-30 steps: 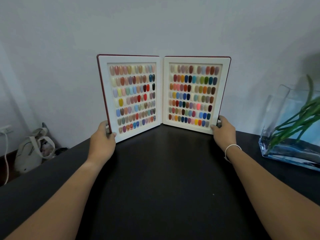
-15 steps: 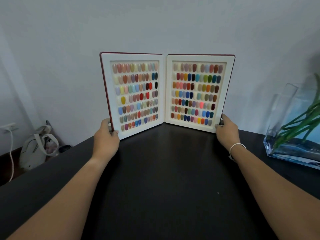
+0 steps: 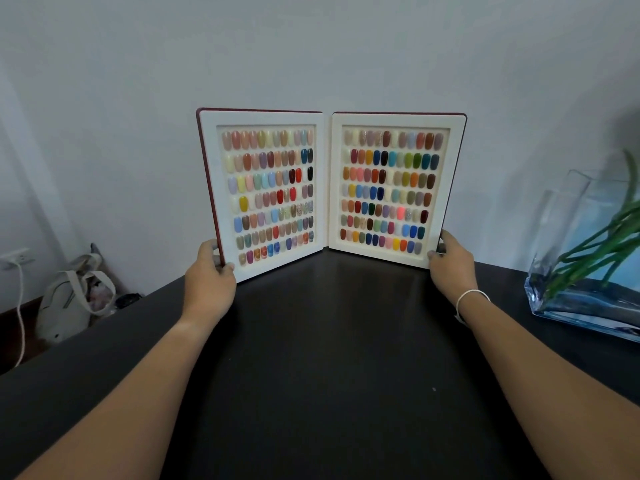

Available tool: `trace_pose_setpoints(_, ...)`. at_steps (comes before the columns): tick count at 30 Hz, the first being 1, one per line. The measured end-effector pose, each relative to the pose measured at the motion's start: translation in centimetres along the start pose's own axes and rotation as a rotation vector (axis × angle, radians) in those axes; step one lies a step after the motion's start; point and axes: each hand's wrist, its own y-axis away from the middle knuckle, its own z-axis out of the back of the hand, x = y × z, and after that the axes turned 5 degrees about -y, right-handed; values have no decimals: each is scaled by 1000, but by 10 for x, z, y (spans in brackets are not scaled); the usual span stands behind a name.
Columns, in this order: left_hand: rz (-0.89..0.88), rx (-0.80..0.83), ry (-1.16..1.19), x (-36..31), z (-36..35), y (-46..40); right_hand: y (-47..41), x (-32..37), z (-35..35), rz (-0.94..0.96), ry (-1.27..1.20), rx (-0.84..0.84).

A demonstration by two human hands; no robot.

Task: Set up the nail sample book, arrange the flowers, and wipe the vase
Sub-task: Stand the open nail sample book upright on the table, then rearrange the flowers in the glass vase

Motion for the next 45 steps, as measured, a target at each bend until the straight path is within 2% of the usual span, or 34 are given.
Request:
trace_pose_setpoints(13,-8,-14,68,1,4,4,16,7,8,60,-54,-89)
trace_pose_setpoints(26,-9,-5,110,-18,29,55,99,13,52,79,-52,-79)
trace_pose_setpoints(38,-59,151,132,-49,32,141,184,10,130,37,-53,-126)
trace_pose_setpoints(45,-130,298,176,-75,27,188,218,5,177,-16,-73,-202)
